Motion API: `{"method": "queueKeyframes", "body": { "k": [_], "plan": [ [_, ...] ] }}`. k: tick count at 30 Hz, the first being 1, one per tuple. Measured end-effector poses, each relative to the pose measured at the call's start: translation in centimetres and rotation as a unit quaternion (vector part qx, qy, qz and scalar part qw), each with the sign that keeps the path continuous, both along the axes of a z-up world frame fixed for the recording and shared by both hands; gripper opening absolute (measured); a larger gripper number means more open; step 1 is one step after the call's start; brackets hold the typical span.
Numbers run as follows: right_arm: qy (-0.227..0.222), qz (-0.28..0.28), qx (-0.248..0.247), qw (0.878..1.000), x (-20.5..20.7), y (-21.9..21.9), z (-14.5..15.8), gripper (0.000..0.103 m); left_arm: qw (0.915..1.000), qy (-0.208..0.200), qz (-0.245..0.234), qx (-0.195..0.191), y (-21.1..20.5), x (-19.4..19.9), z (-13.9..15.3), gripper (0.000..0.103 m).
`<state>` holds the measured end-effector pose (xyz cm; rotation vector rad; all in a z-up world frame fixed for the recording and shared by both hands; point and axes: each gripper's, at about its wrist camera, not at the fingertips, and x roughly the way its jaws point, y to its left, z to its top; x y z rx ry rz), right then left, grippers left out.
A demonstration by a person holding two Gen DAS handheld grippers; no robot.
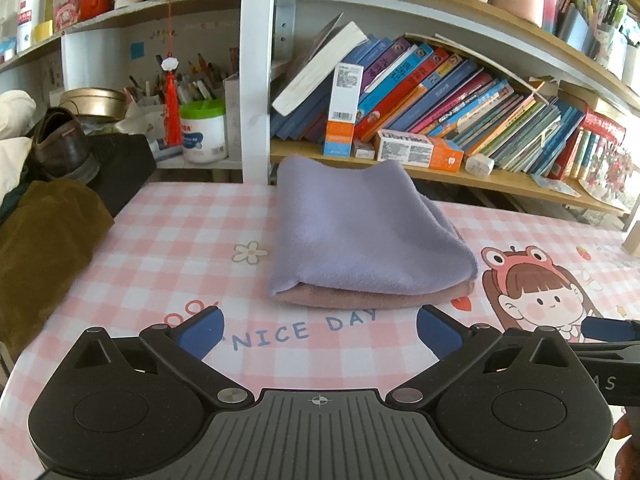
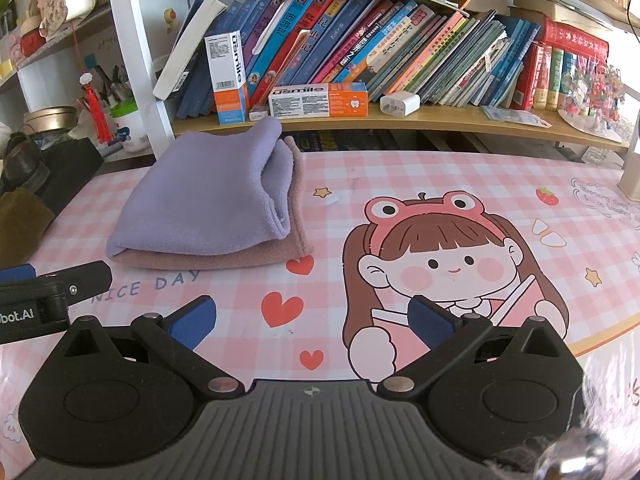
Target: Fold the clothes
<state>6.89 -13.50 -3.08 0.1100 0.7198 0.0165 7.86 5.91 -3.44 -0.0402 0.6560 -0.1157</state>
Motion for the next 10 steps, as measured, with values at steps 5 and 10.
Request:
{"method": "queueKeyframes", "body": {
  "k": [5,10],
  "plan": [
    [0.0,0.0,0.001,1.0,-0.01,0.0,0.06,0.103,1.0,-0.005,-0.002,0.001,-0.16,-0.25,0.13,0.103],
    [-0.001,0.0,0.001,1.0,-0.07,0.0,0.11,0.103,1.0,-0.005,0.001,0.003,-0.21,-0.27,0.2,0.103]
  ]
}}
